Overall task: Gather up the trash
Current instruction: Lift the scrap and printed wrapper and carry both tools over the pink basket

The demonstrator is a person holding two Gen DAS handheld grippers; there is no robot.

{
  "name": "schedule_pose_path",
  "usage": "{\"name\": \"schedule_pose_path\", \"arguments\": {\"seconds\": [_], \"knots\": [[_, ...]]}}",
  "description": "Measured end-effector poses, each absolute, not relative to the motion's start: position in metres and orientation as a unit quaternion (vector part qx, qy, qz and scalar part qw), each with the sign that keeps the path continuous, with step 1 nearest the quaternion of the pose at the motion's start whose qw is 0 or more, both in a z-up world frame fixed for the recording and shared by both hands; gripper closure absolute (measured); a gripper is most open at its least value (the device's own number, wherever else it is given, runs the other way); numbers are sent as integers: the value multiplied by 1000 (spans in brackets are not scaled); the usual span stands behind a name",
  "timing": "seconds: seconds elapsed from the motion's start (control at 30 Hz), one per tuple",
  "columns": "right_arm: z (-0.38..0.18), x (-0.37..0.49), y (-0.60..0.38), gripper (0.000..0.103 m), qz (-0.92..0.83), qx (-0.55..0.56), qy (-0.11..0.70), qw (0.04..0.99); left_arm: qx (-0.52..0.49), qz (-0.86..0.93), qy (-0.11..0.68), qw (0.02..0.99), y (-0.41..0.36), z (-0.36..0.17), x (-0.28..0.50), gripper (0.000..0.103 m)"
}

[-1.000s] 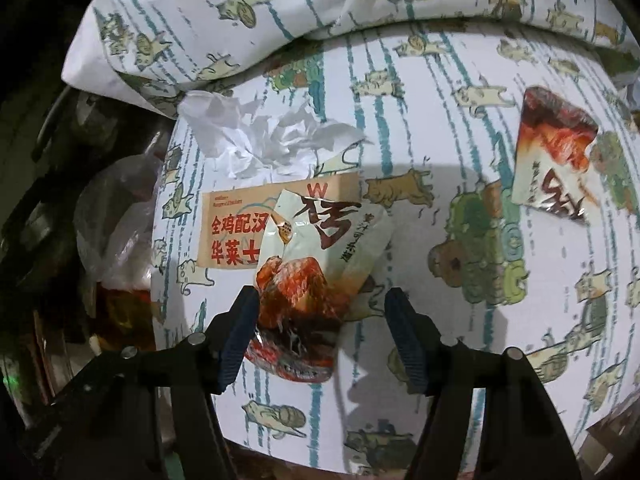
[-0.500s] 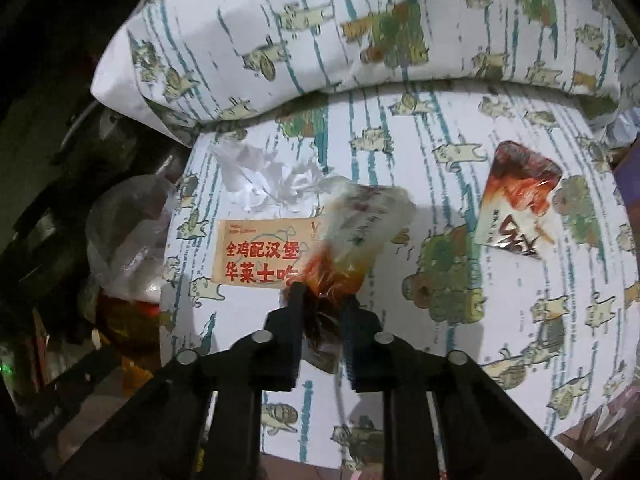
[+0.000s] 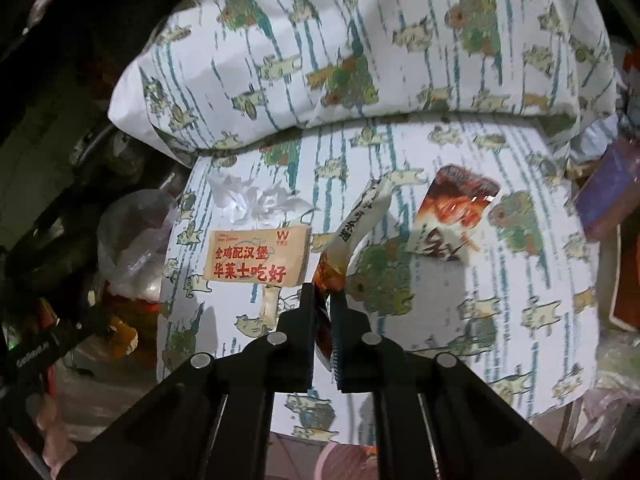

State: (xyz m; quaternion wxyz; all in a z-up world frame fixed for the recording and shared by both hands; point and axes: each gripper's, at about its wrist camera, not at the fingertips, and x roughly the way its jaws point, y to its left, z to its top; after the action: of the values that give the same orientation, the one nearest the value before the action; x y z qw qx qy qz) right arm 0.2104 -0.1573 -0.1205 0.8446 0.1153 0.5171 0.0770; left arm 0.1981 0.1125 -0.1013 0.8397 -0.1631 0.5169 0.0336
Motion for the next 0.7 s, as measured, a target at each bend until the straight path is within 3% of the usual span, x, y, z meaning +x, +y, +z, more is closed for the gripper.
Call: {"name": "schedule_pose_path", "arguments": {"seconds": [0.47,0.7], "knots": [[-67,162,-174,97,122,90,444,883,-105,0,436,894,76,-47,168,75],[-37,123,-183,97,121,54,429,894,-133,-37,396,908,61,-2,114,75]]}}
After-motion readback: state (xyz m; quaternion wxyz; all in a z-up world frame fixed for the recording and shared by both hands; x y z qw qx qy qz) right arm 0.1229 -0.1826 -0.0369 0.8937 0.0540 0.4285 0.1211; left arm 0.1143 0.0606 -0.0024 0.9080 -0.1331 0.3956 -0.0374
